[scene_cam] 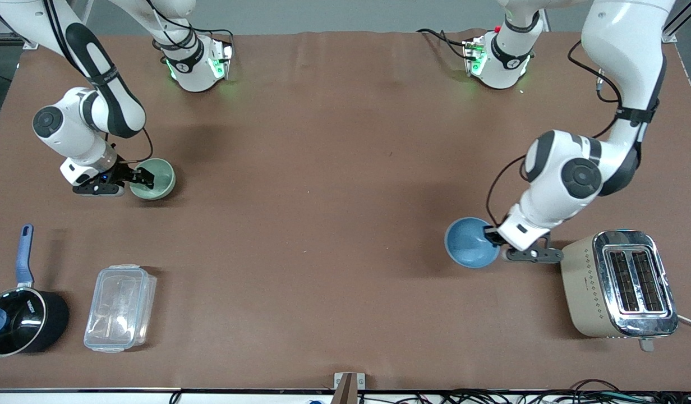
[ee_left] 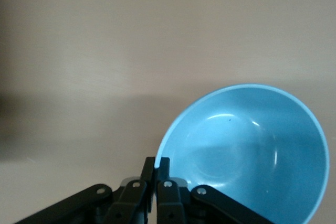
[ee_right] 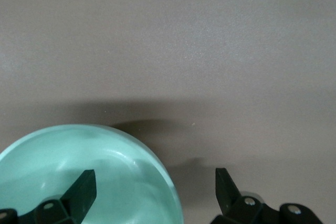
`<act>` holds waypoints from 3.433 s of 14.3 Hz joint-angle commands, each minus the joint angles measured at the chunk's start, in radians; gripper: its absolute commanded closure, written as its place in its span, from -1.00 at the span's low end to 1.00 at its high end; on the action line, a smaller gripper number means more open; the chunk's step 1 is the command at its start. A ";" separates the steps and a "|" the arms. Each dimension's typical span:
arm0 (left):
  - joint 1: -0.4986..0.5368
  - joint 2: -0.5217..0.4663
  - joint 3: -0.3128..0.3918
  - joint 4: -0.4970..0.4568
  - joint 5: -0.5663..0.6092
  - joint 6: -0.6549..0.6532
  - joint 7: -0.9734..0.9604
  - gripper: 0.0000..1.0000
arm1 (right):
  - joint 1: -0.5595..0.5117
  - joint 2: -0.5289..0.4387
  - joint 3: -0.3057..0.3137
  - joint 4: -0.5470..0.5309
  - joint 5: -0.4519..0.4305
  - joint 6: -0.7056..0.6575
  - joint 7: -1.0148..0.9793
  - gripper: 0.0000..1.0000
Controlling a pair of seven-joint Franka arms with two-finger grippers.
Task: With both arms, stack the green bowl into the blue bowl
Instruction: 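Grasp the blue bowl with the left gripper while the right grasps green, then carry the blue bowl to mid-table while the right gripper lifts green, then release the blue bowl with the left gripper while the right carries green, then lower the green bowl into the blue bowl while the left gripper withdraws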
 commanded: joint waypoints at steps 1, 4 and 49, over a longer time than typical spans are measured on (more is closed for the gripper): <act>-0.069 0.019 -0.084 0.049 0.023 -0.040 -0.209 1.00 | -0.010 -0.032 0.008 -0.029 0.006 0.010 -0.016 -0.71; -0.215 0.059 -0.084 0.101 0.024 -0.041 -0.378 1.00 | -0.008 -0.032 0.008 -0.027 0.006 0.010 -0.014 0.19; -0.007 -0.227 0.027 0.359 0.061 -0.541 -0.080 -1.00 | 0.892 0.226 0.018 0.727 0.221 -0.434 0.612 0.98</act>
